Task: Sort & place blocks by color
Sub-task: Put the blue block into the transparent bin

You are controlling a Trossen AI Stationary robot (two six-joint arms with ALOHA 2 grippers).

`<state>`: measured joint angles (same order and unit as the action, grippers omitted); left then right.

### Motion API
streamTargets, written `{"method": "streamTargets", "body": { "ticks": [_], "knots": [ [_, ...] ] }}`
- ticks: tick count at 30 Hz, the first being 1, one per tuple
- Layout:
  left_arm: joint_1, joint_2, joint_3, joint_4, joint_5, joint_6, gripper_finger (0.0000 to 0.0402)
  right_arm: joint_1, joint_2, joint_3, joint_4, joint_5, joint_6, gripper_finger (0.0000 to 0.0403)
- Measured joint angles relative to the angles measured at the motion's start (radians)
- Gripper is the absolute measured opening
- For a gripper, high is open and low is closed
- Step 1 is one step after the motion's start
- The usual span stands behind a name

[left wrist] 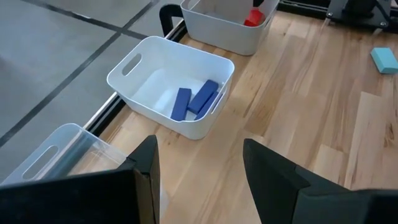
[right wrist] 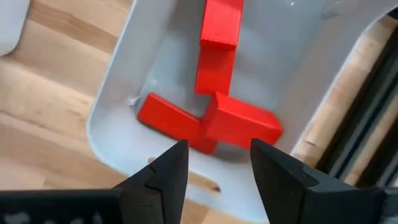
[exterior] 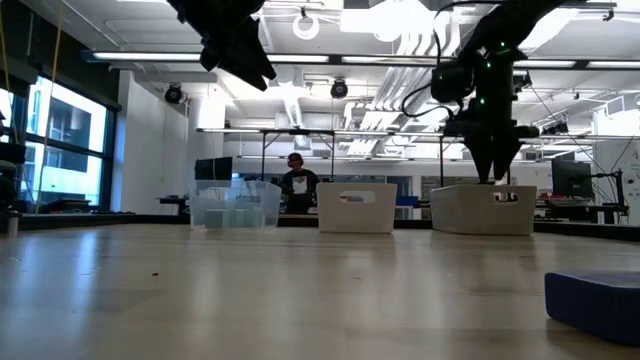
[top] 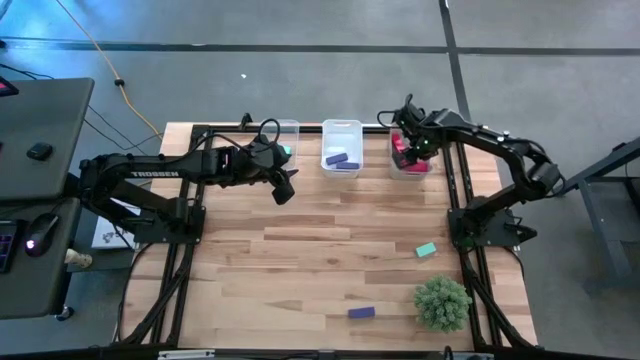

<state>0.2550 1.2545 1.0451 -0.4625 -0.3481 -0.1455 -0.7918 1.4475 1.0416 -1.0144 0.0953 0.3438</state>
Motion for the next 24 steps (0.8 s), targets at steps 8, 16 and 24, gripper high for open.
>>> {"method": "streamTargets", "body": {
  "ticks": [8, 16, 24],
  "knots": [
    [0.0, 0.0, 0.0, 0.0, 0.0, 0.029, 0.0145, 0.001, -0.001, 0.08, -0.164, -0.067, -0.005, 0.0163],
    [0.0, 0.0, 0.0, -0.001, 0.0, 0.063, 0.0145, 0.089, -0.001, 0.085, -0.239, -0.17, 0.03, 0.0163],
    [0.0, 0.0, 0.0, -0.003, 0.0, 0.063, 0.0145, 0.285, -0.001, 0.085, -0.286, -0.179, 0.113, 0.0163]
  ]
}}
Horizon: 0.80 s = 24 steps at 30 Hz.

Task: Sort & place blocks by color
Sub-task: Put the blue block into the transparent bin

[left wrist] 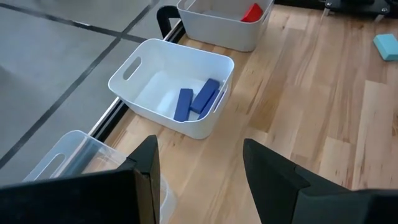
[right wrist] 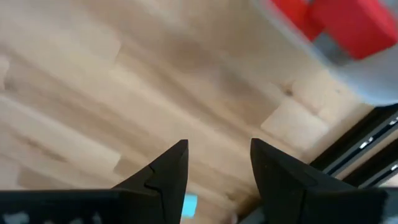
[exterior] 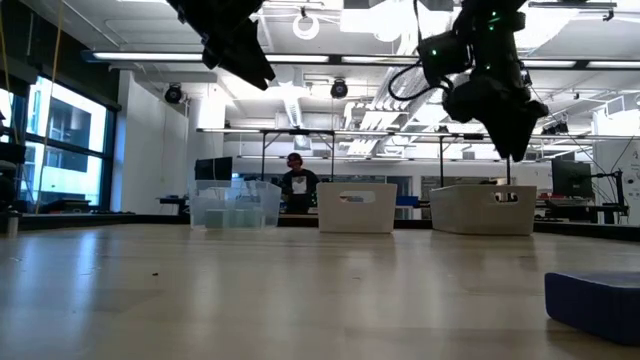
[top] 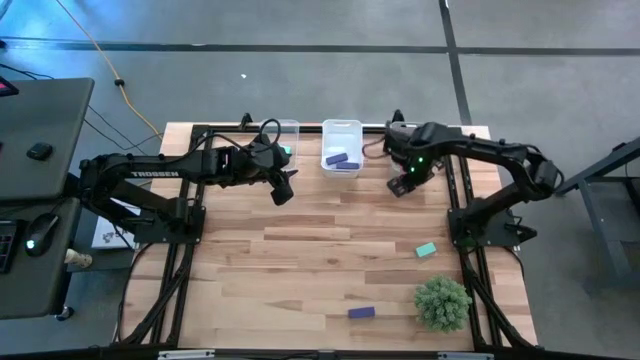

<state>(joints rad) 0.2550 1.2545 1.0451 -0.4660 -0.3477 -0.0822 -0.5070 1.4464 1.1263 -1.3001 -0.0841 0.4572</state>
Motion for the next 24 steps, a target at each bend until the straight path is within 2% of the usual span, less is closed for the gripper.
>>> {"method": "streamTargets", "body": {
  "ticks": [8, 15, 24],
  "knots": [
    [0.0, 0.0, 0.0, 0.0, 0.0, 0.074, 0.0145, 0.181, 0.0, 0.0, -0.04, -0.014, 0.01, 0.0163],
    [0.0, 0.0, 0.0, 0.0, 0.0, 0.077, 0.0145, 0.28, 0.0, 0.0, -0.074, -0.045, -0.104, 0.0166],
    [0.0, 0.0, 0.0, 0.0, 0.0, -0.001, 0.0145, 0.373, 0.0, 0.0, -0.142, -0.023, -0.184, 0.0233]
  ]
}}
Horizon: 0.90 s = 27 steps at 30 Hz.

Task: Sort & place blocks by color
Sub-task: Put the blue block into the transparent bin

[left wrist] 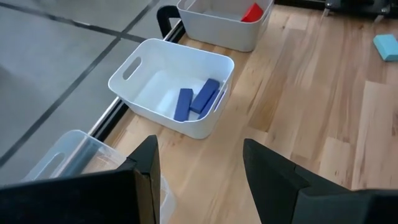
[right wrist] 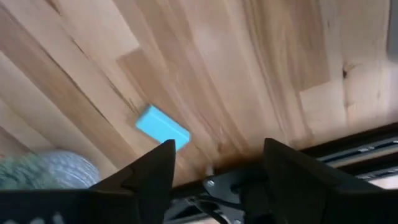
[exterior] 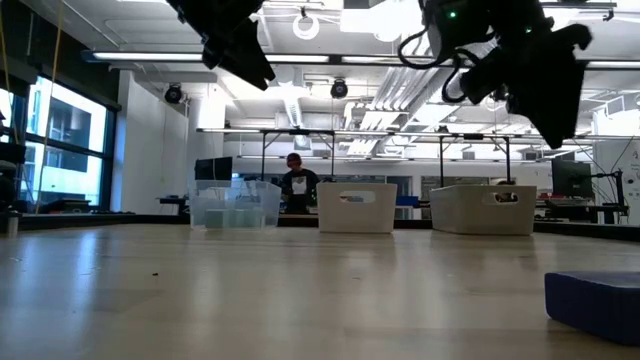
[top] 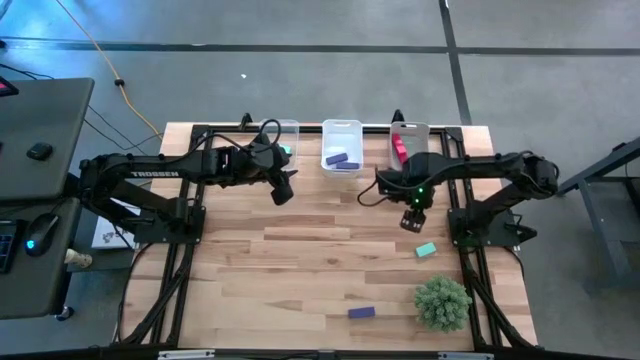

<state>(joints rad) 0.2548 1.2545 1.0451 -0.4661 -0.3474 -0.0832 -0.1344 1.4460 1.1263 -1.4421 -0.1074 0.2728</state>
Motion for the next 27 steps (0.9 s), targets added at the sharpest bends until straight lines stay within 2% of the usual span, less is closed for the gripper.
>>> {"method": "streamTargets", "body": {
  "ticks": [4, 20, 27],
  "knots": [
    [0.0, 0.0, 0.0, 0.0, 0.0, -0.01, 0.0145, 0.046, 0.0, -0.013, -0.021, 0.01, -0.043, 0.0246],
    [0.0, 0.0, 0.0, 0.0, 0.0, -0.018, 0.0145, 0.188, -0.001, -0.153, -0.011, 0.033, -0.143, 0.0248],
    [0.0, 0.0, 0.0, 0.0, 0.0, -0.018, 0.0145, 0.235, -0.001, -0.205, 0.05, -0.009, -0.169, 0.0248]
  ]
}}
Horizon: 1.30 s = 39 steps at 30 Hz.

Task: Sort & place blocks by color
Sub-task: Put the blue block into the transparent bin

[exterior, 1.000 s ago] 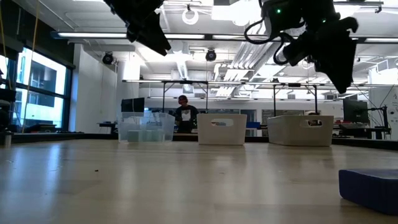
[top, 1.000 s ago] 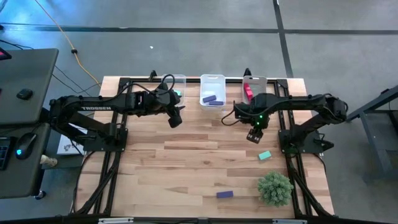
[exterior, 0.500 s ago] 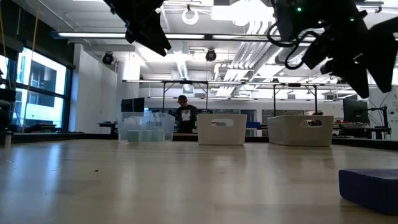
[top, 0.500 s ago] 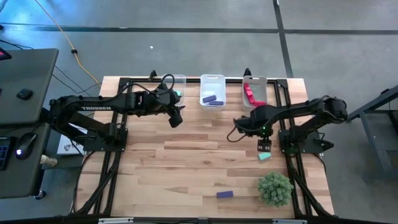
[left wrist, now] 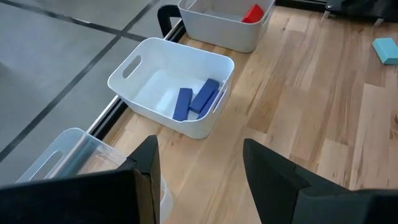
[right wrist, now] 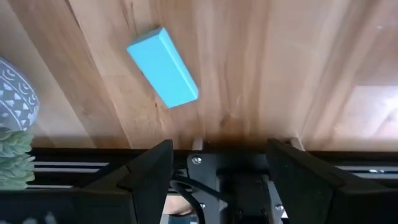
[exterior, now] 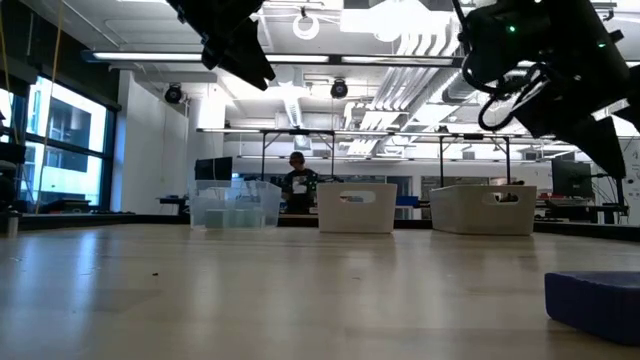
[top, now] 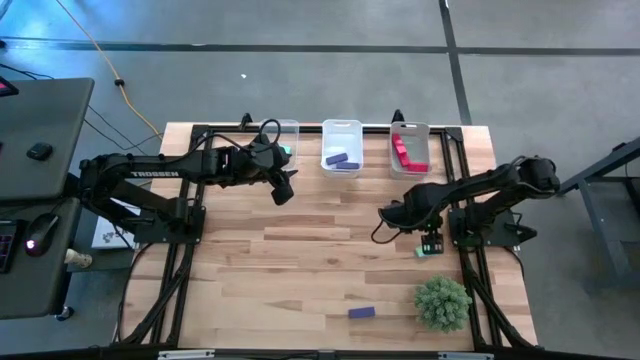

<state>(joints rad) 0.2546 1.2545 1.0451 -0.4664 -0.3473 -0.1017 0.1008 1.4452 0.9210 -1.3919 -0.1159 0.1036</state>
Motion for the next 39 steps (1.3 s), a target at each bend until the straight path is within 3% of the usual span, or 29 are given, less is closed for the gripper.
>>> {"method": "streamTargets", "body": {
  "ticks": [22, 32, 39],
  "knots": [
    [0.0, 0.0, 0.0, 0.0, 0.0, 0.0, 0.0145, 0.216, 0.0, -0.21, 0.306, -0.041, 0.072, 0.0248],
    [0.0, 0.0, 0.0, 0.0, 0.0, 0.0, 0.0145, 0.248, 0.0, -0.257, 0.41, 0.039, 0.166, 0.0248],
    [0.0, 0.0, 0.0, 0.0, 0.0, 0.007, 0.0145, 0.248, 0.0, -0.257, 0.45, 0.036, 0.161, 0.0248]
  ]
}}
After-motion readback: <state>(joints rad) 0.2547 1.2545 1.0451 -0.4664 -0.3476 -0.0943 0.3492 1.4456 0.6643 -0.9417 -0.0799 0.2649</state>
